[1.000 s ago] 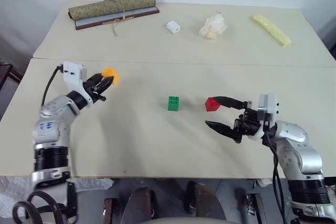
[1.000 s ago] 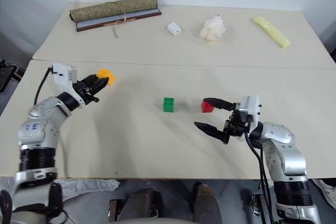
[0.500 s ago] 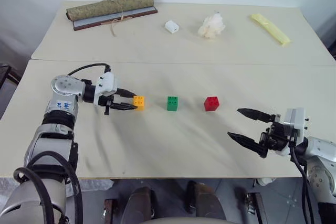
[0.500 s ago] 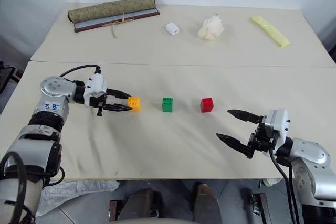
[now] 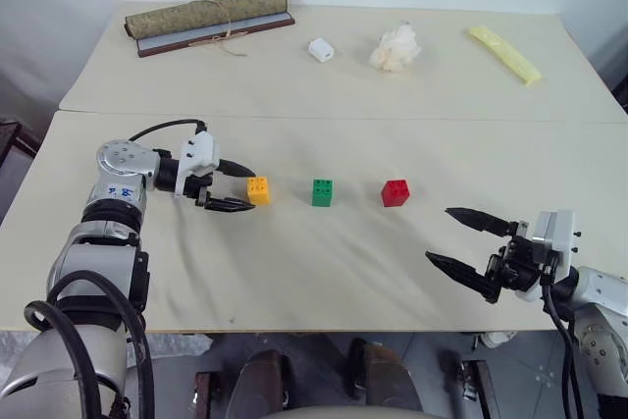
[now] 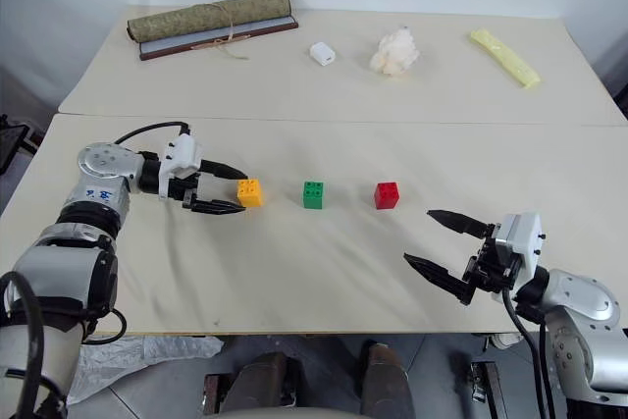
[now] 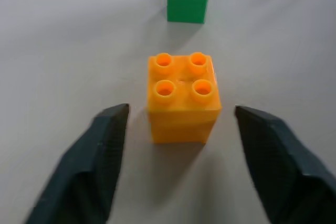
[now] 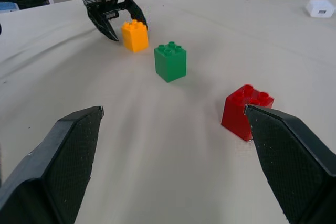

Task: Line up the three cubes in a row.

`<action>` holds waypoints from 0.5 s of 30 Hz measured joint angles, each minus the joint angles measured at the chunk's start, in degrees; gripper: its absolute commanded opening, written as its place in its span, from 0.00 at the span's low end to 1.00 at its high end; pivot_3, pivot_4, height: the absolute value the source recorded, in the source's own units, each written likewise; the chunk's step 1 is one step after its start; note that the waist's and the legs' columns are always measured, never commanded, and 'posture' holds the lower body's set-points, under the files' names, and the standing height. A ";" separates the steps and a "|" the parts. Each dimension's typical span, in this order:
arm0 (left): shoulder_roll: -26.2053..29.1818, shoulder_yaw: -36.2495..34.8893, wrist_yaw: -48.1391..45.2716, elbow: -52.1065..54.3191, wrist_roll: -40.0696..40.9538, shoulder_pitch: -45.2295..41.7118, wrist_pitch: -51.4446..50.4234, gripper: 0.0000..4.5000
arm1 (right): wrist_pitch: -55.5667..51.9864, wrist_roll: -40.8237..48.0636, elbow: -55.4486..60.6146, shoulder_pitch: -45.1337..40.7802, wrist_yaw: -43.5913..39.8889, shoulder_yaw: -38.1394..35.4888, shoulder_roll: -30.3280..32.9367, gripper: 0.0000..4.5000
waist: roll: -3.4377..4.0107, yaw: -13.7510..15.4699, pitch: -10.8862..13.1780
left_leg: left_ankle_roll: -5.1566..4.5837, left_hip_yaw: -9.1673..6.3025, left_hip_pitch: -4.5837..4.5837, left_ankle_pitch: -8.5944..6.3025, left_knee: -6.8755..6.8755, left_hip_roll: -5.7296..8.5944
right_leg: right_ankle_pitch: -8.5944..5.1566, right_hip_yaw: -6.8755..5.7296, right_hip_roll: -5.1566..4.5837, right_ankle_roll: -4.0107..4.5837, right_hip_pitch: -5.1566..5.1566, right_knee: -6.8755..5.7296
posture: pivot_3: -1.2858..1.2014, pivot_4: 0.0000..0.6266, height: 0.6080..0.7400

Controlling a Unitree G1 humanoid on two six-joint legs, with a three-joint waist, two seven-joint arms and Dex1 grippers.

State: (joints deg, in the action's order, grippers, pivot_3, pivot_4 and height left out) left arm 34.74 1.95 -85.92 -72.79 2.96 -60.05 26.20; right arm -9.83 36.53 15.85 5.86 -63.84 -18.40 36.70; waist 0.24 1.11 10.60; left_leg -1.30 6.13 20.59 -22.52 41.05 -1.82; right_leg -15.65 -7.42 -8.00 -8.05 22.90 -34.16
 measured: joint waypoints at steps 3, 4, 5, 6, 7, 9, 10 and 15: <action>2.53 -3.45 -0.12 2.87 2.95 1.88 -1.56 1.00 | -0.07 0.89 -2.70 -2.66 -2.00 0.23 0.06 1.00 | 0.00 -0.23 0.00 | 0.00 0.00 0.02 0.00 -0.01 0.00 | 0.00 0.00 0.00 0.00 0.03 0.00 | 0.52 0.24 1.00; 4.03 -4.45 -0.13 5.25 4.90 3.72 -2.95 1.00 | 0.07 1.02 -4.02 -3.75 -3.05 0.35 0.49 1.00 | 0.00 -0.70 0.00 | 0.00 0.01 0.01 0.00 -0.01 0.00 | 0.00 0.03 -0.01 0.00 0.03 -0.01 | 0.52 0.24 1.00; 5.17 -5.48 -0.14 7.05 6.39 5.37 -4.18 1.00 | 0.27 1.02 -5.14 -4.50 -4.08 0.43 1.04 1.00 | 0.01 -1.18 0.00 | 0.00 0.01 -0.02 0.00 -0.04 -0.01 | 0.00 0.06 -0.01 0.00 0.03 -0.01 | 0.52 0.24 1.00; 7.64 -7.36 -0.14 11.80 9.52 9.87 -7.47 1.00 | 1.13 0.61 -7.93 -6.15 -6.06 0.67 2.06 1.00 | 0.02 -1.74 0.01 | 0.00 0.03 -0.07 0.00 -0.09 -0.04 | -0.01 0.09 0.00 0.02 0.06 -0.01 | 0.52 0.24 1.00; 10.09 -9.73 -0.14 16.90 12.29 15.31 -10.85 1.00 | 2.22 0.12 -11.50 -8.06 -8.36 0.88 3.04 1.00 | 0.02 -2.41 0.01 | 0.00 0.02 -0.09 0.00 -0.10 -0.05 | -0.03 0.05 -0.01 0.05 0.07 -0.05 | 0.52 0.24 1.00; 12.91 -13.06 -0.05 27.21 15.99 26.38 -16.20 1.00 | 4.95 -0.20 -18.28 -12.23 -13.43 1.19 3.42 1.00 | 0.10 -2.99 0.06 | 0.00 -0.04 -0.11 0.00 -0.14 -0.09 | -0.04 0.03 -0.01 0.08 0.13 -0.07 | 0.52 0.24 1.00; 12.96 -13.73 0.02 31.12 17.22 30.02 -18.22 1.00 | 5.94 -0.56 -20.69 -13.91 -15.23 1.65 3.55 1.00 | 0.13 -2.86 0.10 | 0.01 -0.02 -0.09 0.00 -0.11 -0.09 | -0.04 0.01 -0.02 0.08 0.13 -0.09 | 0.52 0.24 1.00; 12.46 -20.45 4.98 48.14 24.30 44.20 -26.90 1.00 | 6.39 -2.15 -29.35 -23.71 -21.66 5.38 4.26 1.00 | 0.16 -2.10 0.16 | 0.01 -0.32 -0.05 0.00 0.09 -0.02 | -0.05 -0.03 -0.25 0.09 0.13 -0.39 | 0.52 0.24 1.00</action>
State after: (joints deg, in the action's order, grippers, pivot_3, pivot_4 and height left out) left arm 47.20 -18.50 -80.95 -24.65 27.27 -15.85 -0.71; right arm -3.44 34.38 -13.50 -17.85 -85.50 -13.02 40.96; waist 0.40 -0.99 10.76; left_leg -1.30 5.81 20.54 -22.52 41.14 -1.84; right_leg -15.70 -7.45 -8.25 -7.96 23.03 -34.55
